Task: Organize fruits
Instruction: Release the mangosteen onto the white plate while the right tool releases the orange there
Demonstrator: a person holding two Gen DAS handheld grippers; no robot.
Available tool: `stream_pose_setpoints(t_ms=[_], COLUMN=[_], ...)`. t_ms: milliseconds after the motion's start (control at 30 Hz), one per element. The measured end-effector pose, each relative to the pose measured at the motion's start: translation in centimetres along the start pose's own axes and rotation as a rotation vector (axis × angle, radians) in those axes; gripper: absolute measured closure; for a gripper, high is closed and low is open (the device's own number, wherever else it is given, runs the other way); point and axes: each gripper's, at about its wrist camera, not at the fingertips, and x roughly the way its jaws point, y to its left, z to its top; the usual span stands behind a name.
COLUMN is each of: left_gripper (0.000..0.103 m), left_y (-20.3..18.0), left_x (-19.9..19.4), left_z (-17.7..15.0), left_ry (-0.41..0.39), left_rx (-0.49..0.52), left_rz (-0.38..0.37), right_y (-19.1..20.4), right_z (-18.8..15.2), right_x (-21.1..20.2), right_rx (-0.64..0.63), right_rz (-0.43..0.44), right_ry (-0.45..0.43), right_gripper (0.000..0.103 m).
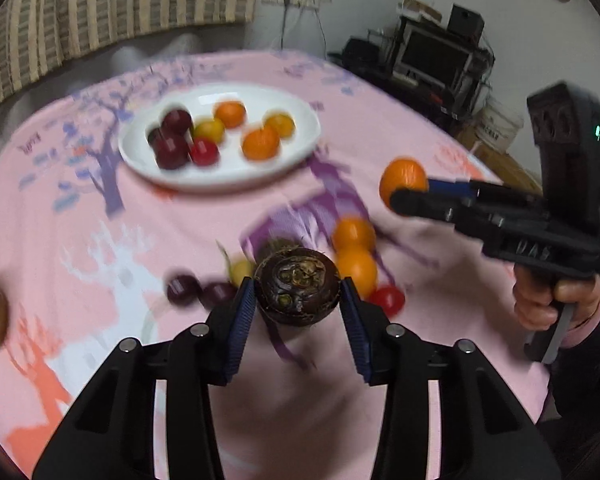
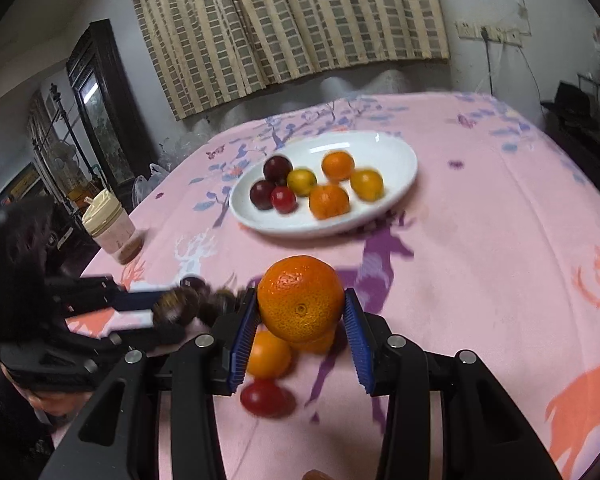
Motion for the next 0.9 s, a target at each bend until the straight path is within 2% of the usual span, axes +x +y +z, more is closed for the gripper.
stream_pose_setpoints(t_ms=[100,200,400,533,600,633,667,700,800,900], left_gripper=[0.060,0.060,0.060,0.060,0.059,0.053,0.036,0.030,0.026,0.019], left_y=[1.5,3.5,6.6,7.5,7.8,7.8,7.8,7.7,7.4,6.7], left_x=[-0.8,0.8,7.6,11.2,11.6,11.7,11.6,11.2,9.6,7.2], left_z=[3.6,7.6,12.9,14.2,14.4,14.4,14.4,14.3,13.5,12.1], left_ry=[-0.086,-0.138,-0.091,-0.050,-0.055,-0.055,-0.058,-0.068,-0.071,-0.094], left_rx=[-0.016,-0.058,-0.116,-0.100,-0.100,-0.096,-0.097,-0.103,-0.102,-0.105], left_rz=[0.031,0.069,0.146,0.211,0.223,0.237,0.252,0.275,0.273,0.310], right_y=[0.2,-0.4,-2.9,-4.0,-4.3,-4.5,-4.5,-4.4,-3.8,-2.8], right_z=[3.0,5.9,10.0,10.9,10.9,10.9,10.7,10.6,10.4,9.8], right_x=[0.9,3.3,9.4,12.5,13.2,13.4,13.2,12.9,11.4,9.2], right_rx=[-0.043,-0.058,-0.027,-0.023,-0.017,-0.013,-0.010,-0.007,-0.019,-0.041], right_rz=[-0.022,-0.052,-0.104,-0.126,-0.124,-0.118,-0.113,-0.115,-0.115,-0.119], right_ry=[-0.047,-0.066,-0.036,0.000,0.011,0.011,0.006,-0.003,-0.020,-0.049], right_gripper=[0.060,0.060,0.060,0.060,0.059,0.056,0.048,0.048,0.047,0.041])
